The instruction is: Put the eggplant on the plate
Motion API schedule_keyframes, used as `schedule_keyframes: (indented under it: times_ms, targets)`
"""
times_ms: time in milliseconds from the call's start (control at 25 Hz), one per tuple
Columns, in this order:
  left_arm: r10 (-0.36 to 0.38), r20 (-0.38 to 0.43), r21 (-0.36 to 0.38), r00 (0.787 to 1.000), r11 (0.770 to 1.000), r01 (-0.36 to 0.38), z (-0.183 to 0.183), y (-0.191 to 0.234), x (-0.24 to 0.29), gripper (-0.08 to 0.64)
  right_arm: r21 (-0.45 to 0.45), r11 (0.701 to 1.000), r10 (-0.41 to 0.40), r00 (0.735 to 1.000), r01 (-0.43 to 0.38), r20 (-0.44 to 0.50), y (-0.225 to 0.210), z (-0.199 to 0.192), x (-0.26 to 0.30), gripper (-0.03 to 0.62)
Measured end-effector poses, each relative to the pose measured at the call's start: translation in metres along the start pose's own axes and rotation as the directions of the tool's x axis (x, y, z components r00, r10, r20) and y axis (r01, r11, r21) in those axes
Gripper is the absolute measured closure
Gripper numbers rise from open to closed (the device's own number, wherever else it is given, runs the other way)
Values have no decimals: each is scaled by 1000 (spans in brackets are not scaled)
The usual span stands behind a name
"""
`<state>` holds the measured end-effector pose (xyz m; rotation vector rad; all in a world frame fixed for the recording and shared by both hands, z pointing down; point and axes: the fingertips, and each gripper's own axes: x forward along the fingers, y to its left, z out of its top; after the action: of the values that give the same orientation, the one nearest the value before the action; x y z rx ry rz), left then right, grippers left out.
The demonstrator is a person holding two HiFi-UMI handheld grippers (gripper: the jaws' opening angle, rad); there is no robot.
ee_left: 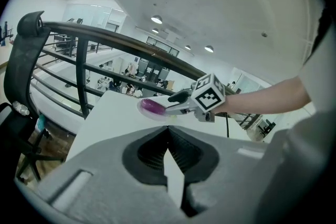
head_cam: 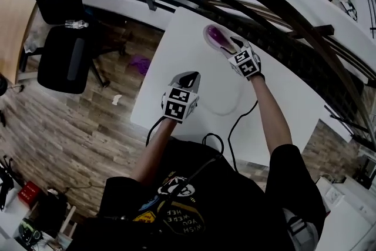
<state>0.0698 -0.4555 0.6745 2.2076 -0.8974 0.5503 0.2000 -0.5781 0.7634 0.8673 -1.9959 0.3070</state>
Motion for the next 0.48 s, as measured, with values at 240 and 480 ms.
schedule_keyframes:
  times_ms: [240, 480]
  targets:
    - [-15, 97, 97, 995, 995, 5, 30, -22, -38, 555, 323, 945, -172, 912, 47, 371, 38, 25, -139, 395]
    - [-133, 195, 245, 972, 966, 83, 66, -95, -74, 555, 629, 772, -497, 698, 86, 515, 73, 19, -295, 526]
